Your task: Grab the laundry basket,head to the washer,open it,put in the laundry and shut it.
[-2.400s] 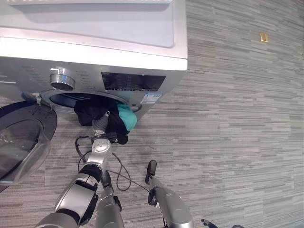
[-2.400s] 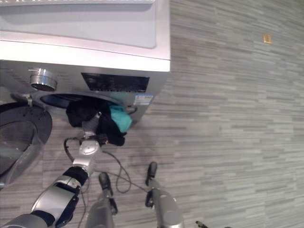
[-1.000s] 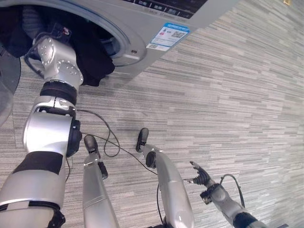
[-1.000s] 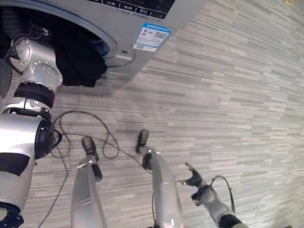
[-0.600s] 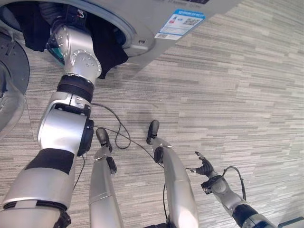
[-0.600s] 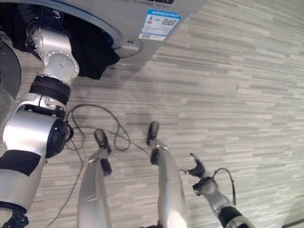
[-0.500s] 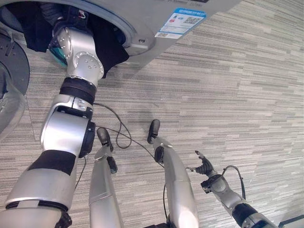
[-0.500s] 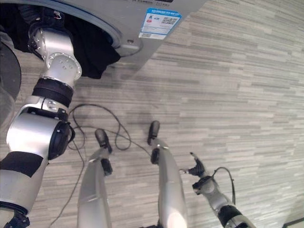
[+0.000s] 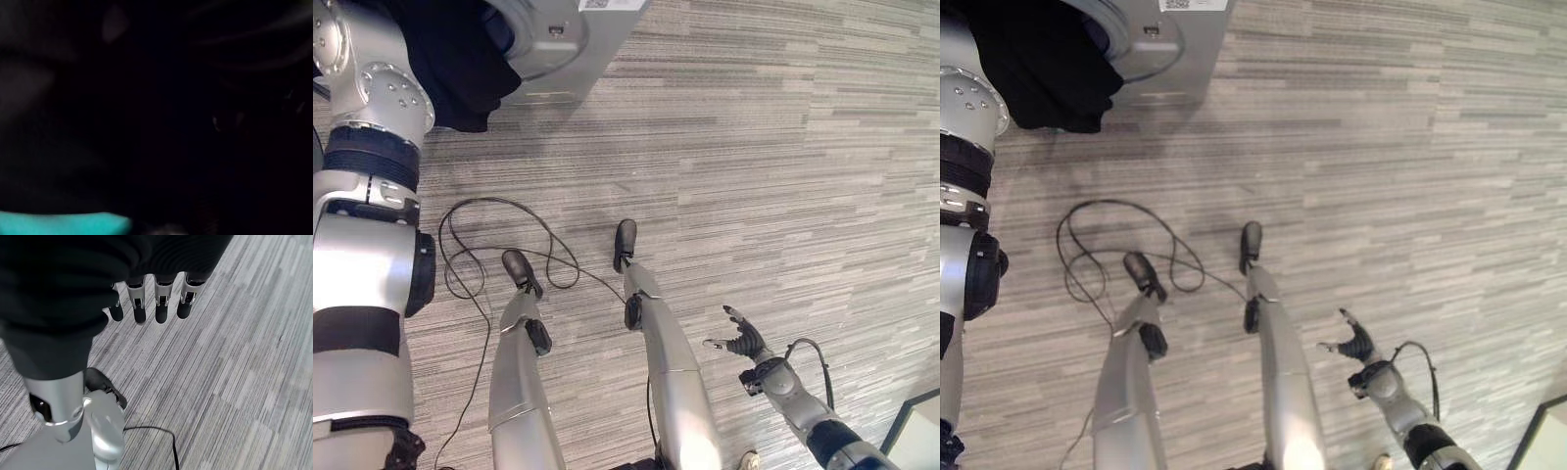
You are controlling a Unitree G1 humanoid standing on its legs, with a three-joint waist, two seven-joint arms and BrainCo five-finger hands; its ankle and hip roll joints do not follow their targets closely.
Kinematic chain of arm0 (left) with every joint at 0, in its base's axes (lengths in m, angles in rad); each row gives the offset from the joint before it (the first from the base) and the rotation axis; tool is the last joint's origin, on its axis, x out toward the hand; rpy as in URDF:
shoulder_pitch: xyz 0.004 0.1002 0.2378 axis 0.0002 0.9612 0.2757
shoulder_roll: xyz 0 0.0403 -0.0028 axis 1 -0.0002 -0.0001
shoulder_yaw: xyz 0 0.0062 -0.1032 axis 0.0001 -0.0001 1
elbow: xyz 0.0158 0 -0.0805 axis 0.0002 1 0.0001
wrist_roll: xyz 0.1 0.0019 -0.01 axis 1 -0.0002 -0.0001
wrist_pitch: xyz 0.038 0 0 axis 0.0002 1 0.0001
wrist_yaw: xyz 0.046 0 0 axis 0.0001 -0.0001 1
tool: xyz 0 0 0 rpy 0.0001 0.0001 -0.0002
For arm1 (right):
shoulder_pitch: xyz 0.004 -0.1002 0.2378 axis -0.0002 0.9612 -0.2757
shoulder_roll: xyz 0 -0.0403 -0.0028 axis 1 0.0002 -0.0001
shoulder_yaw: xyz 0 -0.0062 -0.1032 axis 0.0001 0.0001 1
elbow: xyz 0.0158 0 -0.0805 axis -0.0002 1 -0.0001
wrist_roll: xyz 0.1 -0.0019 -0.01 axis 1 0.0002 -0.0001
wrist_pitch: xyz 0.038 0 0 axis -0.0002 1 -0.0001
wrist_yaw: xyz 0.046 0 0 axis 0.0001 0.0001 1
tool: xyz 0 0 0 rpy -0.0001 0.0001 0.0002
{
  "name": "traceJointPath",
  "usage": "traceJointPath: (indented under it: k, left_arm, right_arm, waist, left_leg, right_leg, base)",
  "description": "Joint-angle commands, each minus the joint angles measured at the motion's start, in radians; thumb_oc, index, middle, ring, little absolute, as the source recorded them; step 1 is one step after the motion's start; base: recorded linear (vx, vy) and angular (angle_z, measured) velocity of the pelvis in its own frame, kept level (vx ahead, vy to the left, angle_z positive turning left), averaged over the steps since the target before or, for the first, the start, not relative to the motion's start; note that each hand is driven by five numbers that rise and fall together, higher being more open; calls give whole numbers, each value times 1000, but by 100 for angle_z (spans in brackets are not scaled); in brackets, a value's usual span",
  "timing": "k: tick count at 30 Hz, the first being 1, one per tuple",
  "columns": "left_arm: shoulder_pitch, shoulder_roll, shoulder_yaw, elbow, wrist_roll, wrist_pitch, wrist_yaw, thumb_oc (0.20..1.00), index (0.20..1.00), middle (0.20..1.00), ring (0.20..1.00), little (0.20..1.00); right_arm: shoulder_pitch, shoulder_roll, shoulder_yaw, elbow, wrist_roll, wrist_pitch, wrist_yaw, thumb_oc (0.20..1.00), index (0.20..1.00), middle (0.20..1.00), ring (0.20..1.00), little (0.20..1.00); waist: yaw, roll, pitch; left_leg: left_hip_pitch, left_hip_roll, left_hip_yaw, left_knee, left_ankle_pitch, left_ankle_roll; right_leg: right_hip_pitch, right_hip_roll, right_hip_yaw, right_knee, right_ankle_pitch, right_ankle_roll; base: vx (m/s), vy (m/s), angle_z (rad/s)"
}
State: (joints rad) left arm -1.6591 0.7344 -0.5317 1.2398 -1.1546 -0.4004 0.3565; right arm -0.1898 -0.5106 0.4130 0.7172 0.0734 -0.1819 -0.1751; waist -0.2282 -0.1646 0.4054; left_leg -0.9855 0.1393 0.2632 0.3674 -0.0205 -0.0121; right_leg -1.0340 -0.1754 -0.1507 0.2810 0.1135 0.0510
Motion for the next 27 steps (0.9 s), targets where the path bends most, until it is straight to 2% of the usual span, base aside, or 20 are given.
traceJointPath:
  k: [1,2,3,4,5,7,8,9,10,11,12,14,16,17,18,23,25,27]
  left_arm:
    - [-199,3,-82,188,383,184,-166,1000,1000,1000,1000,1000]
    - [-212,3,-88,197,389,186,-169,1000,1000,1000,1000,1000]
    - [-235,8,-212,259,706,258,-159,1000,1000,1000,1000,1000]
    - [-251,-8,-272,279,846,290,-122,1000,1000,1000,1000,1000]
    - [-255,-10,-274,279,853,293,-119,1000,1000,1000,1000,1000]
    - [-260,-42,-328,301,1006,338,-125,1000,1000,1000,1000,1000]
    - [-269,-70,-395,308,1167,369,-118,1000,1000,1000,1000,1000]
    - [-277,-76,-424,293,1225,378,-99,1000,1000,1000,1000,1000]
    - [-277,-76,-425,293,1227,379,-99,1000,1000,1000,1000,1000]
    - [-253,-89,-472,293,1355,400,-89,1000,1000,1000,1000,1000]
    - [-235,-98,-485,302,1401,414,-97,1000,1000,1000,1000,1000]
    - [-214,-104,-484,317,1424,423,-111,1000,1000,1000,1000,1000]
    - [-97,-122,-338,351,1261,429,-191,1000,1000,1000,1000,1000]
    - [-92,-121,-335,349,1260,430,-190,1000,1000,1000,1000,1000]
    - [-44,-120,-284,324,1172,403,-223,1000,1000,1000,1000,1000]
    - [-45,-142,-285,273,1087,381,-231,1000,1000,1000,1000,1000]
    - [-60,-172,-278,216,1006,351,-228,1000,1000,1000,1000,1000]
    - [-70,-179,-287,199,999,340,-219,1000,1000,1000,1000,1000]
  right_arm:
    - [-5,-110,24,67,39,24,11,1000,1000,1000,1000,1000]
    - [-12,-106,26,71,40,23,11,1000,1000,1000,1000,1000]
    - [-37,-106,36,101,40,35,23,1000,1000,1000,1000,1000]
    - [-62,-106,48,110,41,38,26,1000,1000,1000,1000,1000]
    - [-66,-101,49,113,42,38,25,1000,1000,1000,1000,1000]
    - [-108,-93,75,119,33,38,30,1000,1000,1000,1000,1000]
    - [-116,-89,98,137,22,41,33,1000,1000,1000,1000,1000]
    - [-116,-86,102,139,18,39,33,1000,1000,1000,1000,1000]
    - [-116,-85,102,139,17,39,32,1000,1000,1000,1000,1000]
    - [-115,-84,112,149,11,32,35,1000,1000,1000,1000,1000]
    - [-113,-81,116,153,6,29,33,1000,1000,1000,1000,1000]
    - [-116,-84,119,153,4,28,34,1000,1000,1000,1000,1000]
    - [-127,-54,134,194,-3,50,30,1000,1000,1000,1000,1000]
    - [-126,-55,137,195,-3,49,29,1000,1000,1000,1000,1000]
    - [-117,-30,154,232,-14,65,31,1000,1000,1000,1000,1000]
    - [-156,-31,176,278,1,69,34,1000,1000,1000,1000,1000]
    - [-173,-23,186,297,14,69,32,1000,1000,1000,1000,1000]
    - [-175,-21,183,307,18,68,32,1000,1000,1000,1000,1000]
  waist:
    - [-39,153,-96]
    - [-40,150,-93]
    - [-41,156,-96]
    - [-40,153,-97]
    - [-41,149,-95]
    - [-42,144,-94]
    - [-46,140,-96]
    - [-48,136,-95]
    - [-48,135,-94]
    - [-55,129,-94]
    - [-60,126,-94]
    - [-63,124,-95]
    - [-63,119,-99]
    - [-65,122,-101]
    - [-61,125,-103]
    - [-51,132,-101]
    - [-44,134,-93]
    - [-42,135,-90]
  left_leg:
    - [83,35,-99,-7,-107,-25]
    - [84,35,-99,-10,-105,-26]
    - [86,36,-101,-13,-99,-28]
    - [86,38,-104,-15,-95,-28]
    - [85,38,-104,-14,-94,-29]
    - [89,40,-109,-16,-92,-28]
    - [90,43,-113,-15,-90,-27]
    - [92,44,-114,-14,-91,-27]
    - [92,43,-114,-13,-91,-27]
    - [93,45,-118,-12,-94,-27]
    - [94,48,-120,-8,-96,-26]
    - [94,49,-120,-5,-97,-27]
    - [97,47,-125,-2,-99,-26]
    - [96,47,-126,-2,-99,-26]
    - [97,47,-127,2,-98,-25]
    - [104,41,-134,-9,-89,-27]
    - [106,37,-138,-15,-80,-30]
    - [112,36,-138,-20,-76,-32]
  right_leg:
    - [65,33,13,111,-173,59]
    - [66,33,12,110,-172,59]
    - [65,34,12,107,-165,56]
    - [64,33,11,107,-162,53]
    - [64,33,11,107,-162,53]
    - [67,36,12,104,-158,51]
    - [69,39,13,106,-158,48]
    - [70,40,14,107,-158,47]
    - [70,40,14,107,-158,47]
    - [73,41,15,109,-159,45]
    - [74,41,17,110,-160,43]
    - [74,42,19,112,-161,41]
    - [75,44,18,119,-167,36]
    - [75,44,18,119,-167,36]
    - [78,43,18,124,-170,33]
    - [91,43,16,117,-169,30]
    - [100,43,13,113,-167,31]
    - [107,43,10,111,-166,32]
  base:
    - [0,0,0]
    - [-22,5,5]
    - [-26,-7,4]
    - [0,0,0]
    - [0,0,0]
    - [-10,-14,4]
    - [-14,-24,11]
    - [-13,-12,13]
    - [-14,0,10]
    - [-13,3,5]
    - [0,0,0]
    - [0,0,0]
    - [0,0,0]
    - [8,-17,-4]
    - [4,-7,-5]
    - [1,-2,-1]
    - [-3,-11,6]
    - [1,-6,2]
